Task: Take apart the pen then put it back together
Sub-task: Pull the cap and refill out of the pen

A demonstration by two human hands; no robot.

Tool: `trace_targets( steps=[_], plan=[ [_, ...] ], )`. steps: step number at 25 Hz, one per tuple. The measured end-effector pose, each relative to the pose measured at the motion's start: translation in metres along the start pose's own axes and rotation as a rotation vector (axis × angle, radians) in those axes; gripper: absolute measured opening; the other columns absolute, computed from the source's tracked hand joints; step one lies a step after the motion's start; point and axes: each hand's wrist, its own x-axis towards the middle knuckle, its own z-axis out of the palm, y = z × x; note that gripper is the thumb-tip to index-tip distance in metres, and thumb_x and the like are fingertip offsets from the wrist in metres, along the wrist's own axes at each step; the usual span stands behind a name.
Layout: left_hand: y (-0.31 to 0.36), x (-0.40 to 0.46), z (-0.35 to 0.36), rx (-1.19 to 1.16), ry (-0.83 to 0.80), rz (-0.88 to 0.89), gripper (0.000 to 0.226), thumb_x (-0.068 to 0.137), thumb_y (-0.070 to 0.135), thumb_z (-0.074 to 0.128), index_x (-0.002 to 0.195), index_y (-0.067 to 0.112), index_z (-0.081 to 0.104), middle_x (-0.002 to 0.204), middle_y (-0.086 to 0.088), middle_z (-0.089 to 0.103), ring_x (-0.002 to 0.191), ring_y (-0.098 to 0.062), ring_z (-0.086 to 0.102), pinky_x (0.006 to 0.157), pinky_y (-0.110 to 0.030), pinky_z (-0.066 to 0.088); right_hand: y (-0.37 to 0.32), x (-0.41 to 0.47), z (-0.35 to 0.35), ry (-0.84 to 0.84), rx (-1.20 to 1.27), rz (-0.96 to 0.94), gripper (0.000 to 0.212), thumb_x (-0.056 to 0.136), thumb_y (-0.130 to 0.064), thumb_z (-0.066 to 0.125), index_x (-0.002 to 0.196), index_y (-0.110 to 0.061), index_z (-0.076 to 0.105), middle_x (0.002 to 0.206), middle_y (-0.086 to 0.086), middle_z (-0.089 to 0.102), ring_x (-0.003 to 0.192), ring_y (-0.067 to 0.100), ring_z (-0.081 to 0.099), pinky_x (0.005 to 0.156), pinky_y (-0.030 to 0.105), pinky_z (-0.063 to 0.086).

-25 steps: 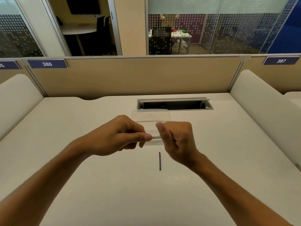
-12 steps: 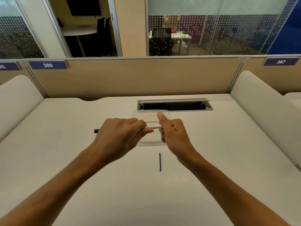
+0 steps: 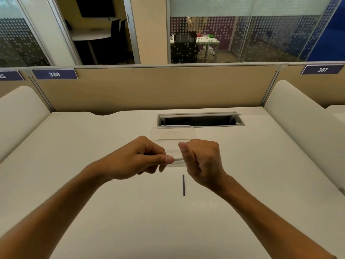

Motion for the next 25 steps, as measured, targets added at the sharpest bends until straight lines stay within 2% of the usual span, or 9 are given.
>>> trace_targets(
  steps=[3, 5, 7, 10, 13, 16, 19, 21, 25],
  plan=[
    [-0.003, 0.000, 0.009, 0.200, 0.213, 0.101, 0.035, 0.086, 0.045, 0.055, 0.071, 0.016, 0.069, 0.049, 0.008, 0.050, 0.047, -0.008, 0.043, 0.048, -0.015, 0.034, -0.003, -0.001, 0.003, 0.014, 0.123, 0.283, 0.054, 0.100, -0.032, 0.046, 0.047, -0.023, 0.042, 0.043, -0.016, 0.036, 0.038, 0.006, 0.033, 0.041, 0.015, 0.027],
    [-0.005, 0.000, 0.011, 0.614, 0.351, 0.197, 0.037, 0.090, 0.047, 0.052, 0.078, 0.018, 0.070, 0.051, 0.007, 0.055, 0.045, -0.011, 0.044, 0.046, -0.022, 0.034, -0.004, -0.001, 0.007, 0.009, 0.223, 0.580, 0.055, 0.099, -0.035, 0.049, 0.045, -0.028, 0.038, 0.038, -0.015, 0.035, 0.038, 0.007, 0.036, 0.041, 0.019, 0.029],
    [-0.007, 0.000, 0.012, 1.024, 0.395, 0.262, 0.034, 0.092, 0.041, 0.054, 0.079, 0.014, 0.069, 0.058, 0.002, 0.063, 0.042, -0.018, 0.048, 0.042, -0.024, 0.033, -0.003, 0.000, 0.011, -0.066, 0.290, 0.881, 0.054, 0.097, -0.042, 0.047, 0.048, -0.019, 0.042, 0.037, -0.012, 0.039, 0.041, 0.007, 0.038, 0.045, 0.018, 0.034],
    [-0.008, -0.001, 0.014, 1.220, 0.356, 0.277, 0.029, 0.092, 0.035, 0.055, 0.079, 0.011, 0.067, 0.060, -0.002, 0.062, 0.039, -0.021, 0.047, 0.040, -0.021, 0.027, 0.000, 0.002, 0.013, -0.199, 0.372, 1.144, 0.052, 0.098, -0.046, 0.043, 0.055, -0.017, 0.046, 0.039, -0.012, 0.041, 0.044, 0.006, 0.040, 0.046, 0.015, 0.037],
    [-0.008, 0.002, 0.015, 1.086, 0.353, 0.214, 0.035, 0.092, 0.041, 0.049, 0.078, 0.013, 0.065, 0.058, -0.001, 0.063, 0.040, -0.016, 0.041, 0.044, -0.017, 0.018, -0.002, 0.000, 0.012, -0.144, 0.353, 1.001, 0.053, 0.099, -0.040, 0.046, 0.054, -0.013, 0.044, 0.041, -0.011, 0.039, 0.042, 0.006, 0.038, 0.046, 0.017, 0.034],
    [-0.009, 0.005, 0.015, 0.760, 0.333, 0.144, 0.044, 0.090, 0.051, 0.040, 0.080, 0.016, 0.066, 0.048, 0.007, 0.049, 0.042, -0.013, 0.039, 0.045, -0.024, 0.025, -0.003, -0.005, 0.012, -0.024, 0.313, 0.733, 0.055, 0.099, -0.028, 0.050, 0.047, -0.018, 0.039, 0.038, -0.012, 0.036, 0.039, 0.007, 0.036, 0.043, 0.016, 0.030],
    [-0.005, 0.004, 0.008, 0.300, 0.179, 0.095, 0.041, 0.090, 0.045, 0.050, 0.067, 0.014, 0.062, 0.046, 0.009, 0.043, 0.043, -0.009, 0.038, 0.047, -0.016, 0.031, -0.004, -0.004, 0.006, -0.015, 0.250, 0.408, 0.054, 0.101, -0.030, 0.047, 0.047, -0.021, 0.039, 0.041, -0.016, 0.036, 0.038, 0.009, 0.036, 0.043, 0.013, 0.027],
    [-0.001, 0.002, -0.001, 0.064, 0.009, 0.007, 0.040, 0.092, 0.040, 0.054, 0.063, 0.014, 0.061, 0.047, 0.008, 0.043, 0.043, -0.007, 0.034, 0.045, -0.015, 0.031, -0.002, -0.003, 0.003, -0.030, 0.087, 0.120, 0.059, 0.103, -0.033, 0.038, 0.048, -0.013, 0.045, 0.041, -0.003, 0.040, 0.038, 0.009, 0.035, 0.046, 0.014, 0.026],
    [0.002, -0.002, 0.000, 0.046, -0.020, -0.001, 0.036, 0.090, 0.041, 0.057, 0.063, 0.017, 0.063, 0.047, 0.007, 0.045, 0.045, -0.006, 0.036, 0.046, -0.014, 0.033, 0.004, -0.003, 0.002, 0.015, -0.057, -0.078, 0.063, 0.104, -0.030, 0.036, 0.047, -0.007, 0.048, 0.040, 0.005, 0.043, 0.039, 0.007, 0.031, 0.054, 0.013, 0.023]
  ],
)
